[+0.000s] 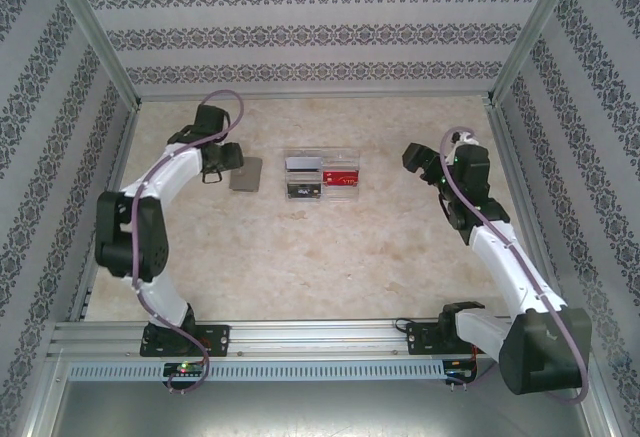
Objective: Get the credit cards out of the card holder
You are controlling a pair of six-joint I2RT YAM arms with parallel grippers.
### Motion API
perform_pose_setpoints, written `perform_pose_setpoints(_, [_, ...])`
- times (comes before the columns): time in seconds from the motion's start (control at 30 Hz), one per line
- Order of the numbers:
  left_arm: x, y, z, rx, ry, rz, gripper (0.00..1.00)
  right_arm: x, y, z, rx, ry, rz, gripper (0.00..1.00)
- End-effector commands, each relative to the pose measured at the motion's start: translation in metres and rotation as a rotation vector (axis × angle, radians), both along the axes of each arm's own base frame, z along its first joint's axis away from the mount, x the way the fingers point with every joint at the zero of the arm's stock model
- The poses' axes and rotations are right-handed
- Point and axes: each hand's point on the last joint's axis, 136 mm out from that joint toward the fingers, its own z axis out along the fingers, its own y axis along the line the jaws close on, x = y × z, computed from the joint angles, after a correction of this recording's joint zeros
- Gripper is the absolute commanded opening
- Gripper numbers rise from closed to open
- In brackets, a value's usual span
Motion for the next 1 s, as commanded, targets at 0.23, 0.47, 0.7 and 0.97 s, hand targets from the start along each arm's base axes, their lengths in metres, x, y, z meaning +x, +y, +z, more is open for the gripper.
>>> perform_pose_setpoints(0.23, [0.003,-0.004,-0.047,0.175,0.238,-0.1,0.46,-0.014,0.026,0.005,-0.087,0.026,0.07,0.98])
perform_pose_setpoints(0.47, [0.018,-0.007,-0.063,0.187,0.275,-0.118,0.46,-0.02,0.034,-0.005,-0.128,0.062,0.09,0.98])
perform_pose_setpoints(0.7, [0.014,-0.011,-0.081,0.207,0.332,-0.142,0.47,-0.023,0.032,-0.014,-0.151,0.083,0.074,0.98])
perform_pose_setpoints(0.97, [0.006,-0.007,-0.091,0.291,0.381,-0.168,0.29,-0.02,0.034,-0.014,-0.151,0.088,0.077,0.98])
